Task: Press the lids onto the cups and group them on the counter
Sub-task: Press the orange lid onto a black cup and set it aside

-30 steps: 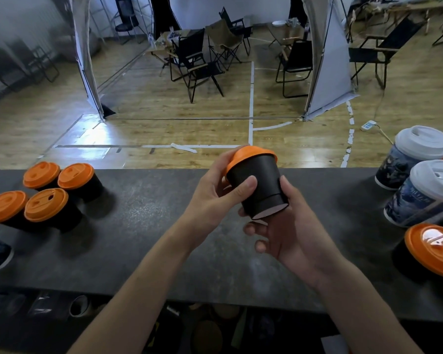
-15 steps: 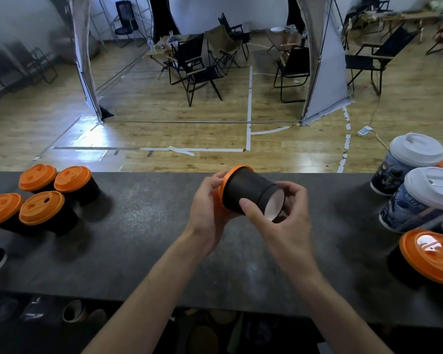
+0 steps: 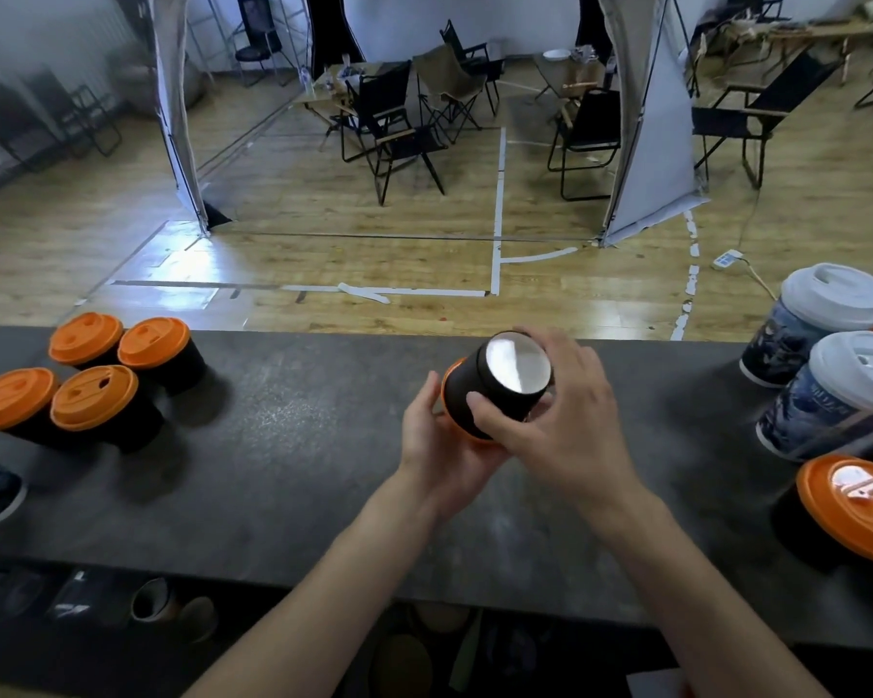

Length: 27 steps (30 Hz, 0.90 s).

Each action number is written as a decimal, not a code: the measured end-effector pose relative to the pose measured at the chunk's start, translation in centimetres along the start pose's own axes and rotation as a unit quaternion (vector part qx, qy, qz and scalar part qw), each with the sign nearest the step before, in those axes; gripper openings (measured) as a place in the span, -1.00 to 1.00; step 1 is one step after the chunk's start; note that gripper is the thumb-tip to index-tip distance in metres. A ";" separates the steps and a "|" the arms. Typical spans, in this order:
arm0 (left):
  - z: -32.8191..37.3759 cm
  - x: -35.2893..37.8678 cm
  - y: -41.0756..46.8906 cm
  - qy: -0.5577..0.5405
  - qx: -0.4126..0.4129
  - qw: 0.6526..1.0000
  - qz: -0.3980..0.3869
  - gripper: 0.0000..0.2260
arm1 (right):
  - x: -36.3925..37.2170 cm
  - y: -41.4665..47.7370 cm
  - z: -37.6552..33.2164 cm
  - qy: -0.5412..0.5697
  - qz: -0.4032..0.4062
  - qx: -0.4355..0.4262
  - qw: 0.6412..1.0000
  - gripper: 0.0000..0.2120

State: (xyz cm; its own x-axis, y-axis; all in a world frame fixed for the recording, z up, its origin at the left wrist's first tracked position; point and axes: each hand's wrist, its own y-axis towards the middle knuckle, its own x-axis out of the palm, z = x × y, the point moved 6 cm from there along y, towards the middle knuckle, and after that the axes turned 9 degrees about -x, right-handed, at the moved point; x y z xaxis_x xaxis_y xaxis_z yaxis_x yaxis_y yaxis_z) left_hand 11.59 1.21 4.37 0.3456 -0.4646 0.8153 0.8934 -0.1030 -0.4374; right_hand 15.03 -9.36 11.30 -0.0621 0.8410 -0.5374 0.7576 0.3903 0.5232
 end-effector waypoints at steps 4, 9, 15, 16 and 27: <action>0.3 -0.4 0.5 0.004 0.003 1.000 -0.007 -0.31 | -0.1 -0.3 -0.2 -0.012 0.005 -0.016 1.000 -0.28; 0.9 -1.4 0.9 0.026 0.004 1.000 -0.005 -0.17 | -0.7 -0.9 -0.3 0.014 0.078 -0.023 0.997 -0.35; 3.7 -2.3 -1.0 0.340 0.179 0.918 0.097 -0.27 | 2.8 -2.2 2.4 0.100 0.006 0.007 0.995 -0.26; 3.9 -2.9 -1.4 0.368 0.204 0.899 0.117 -0.30 | 3.5 -2.6 2.7 0.113 0.000 0.017 0.993 -0.24; 6.9 -13.8 -10.0 0.425 0.314 0.793 0.303 -0.19 | 16.1 -5.7 -0.7 0.318 -0.188 0.075 0.926 -0.30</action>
State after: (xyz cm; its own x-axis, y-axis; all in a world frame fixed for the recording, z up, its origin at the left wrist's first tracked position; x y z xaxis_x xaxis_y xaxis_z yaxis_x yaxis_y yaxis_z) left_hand -0.09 14.74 0.13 0.6865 -0.7135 -0.1401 0.6959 0.7006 -0.1578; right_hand 9.24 2.18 0.12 -0.6739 0.7254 -0.1402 0.6834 0.6842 0.2546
